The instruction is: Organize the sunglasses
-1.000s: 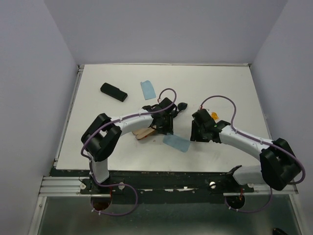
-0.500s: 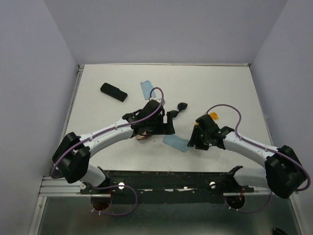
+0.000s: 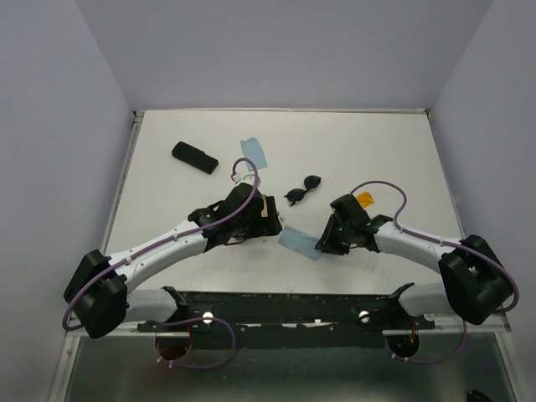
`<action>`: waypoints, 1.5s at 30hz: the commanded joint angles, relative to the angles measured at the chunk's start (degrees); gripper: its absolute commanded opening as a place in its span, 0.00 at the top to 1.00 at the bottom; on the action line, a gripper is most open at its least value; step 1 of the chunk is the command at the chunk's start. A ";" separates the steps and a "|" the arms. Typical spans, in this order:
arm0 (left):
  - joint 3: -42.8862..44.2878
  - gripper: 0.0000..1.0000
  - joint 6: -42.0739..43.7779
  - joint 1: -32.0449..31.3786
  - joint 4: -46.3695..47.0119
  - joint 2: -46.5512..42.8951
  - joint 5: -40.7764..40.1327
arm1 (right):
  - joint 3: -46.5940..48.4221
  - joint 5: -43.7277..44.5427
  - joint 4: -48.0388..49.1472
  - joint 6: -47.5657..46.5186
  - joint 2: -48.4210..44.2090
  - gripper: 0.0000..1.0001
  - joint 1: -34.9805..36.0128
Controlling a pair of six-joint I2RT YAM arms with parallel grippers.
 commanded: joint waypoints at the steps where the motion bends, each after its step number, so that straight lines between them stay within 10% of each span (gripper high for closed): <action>1: -1.32 0.01 -1.86 0.89 -0.67 -3.19 -4.35 | -1.22 1.99 -0.11 2.51 2.55 0.64 0.06; 14: -2.82 0.01 -2.22 2.21 -0.58 -4.86 -4.53 | 0.71 8.67 -1.42 0.06 5.62 0.99 -0.03; 25: 3.77 0.03 2.62 -0.07 1.18 5.49 4.35 | 8.18 17.11 -6.79 -14.53 10.19 0.99 -1.08; 35: 16.51 0.35 3.14 -1.31 -2.60 23.33 4.17 | 8.10 14.57 -5.56 -19.63 11.51 0.99 -3.28; 45: 25.04 0.46 2.01 -2.63 -7.43 34.68 3.65 | 7.05 11.23 -3.98 -20.60 10.81 0.99 -3.63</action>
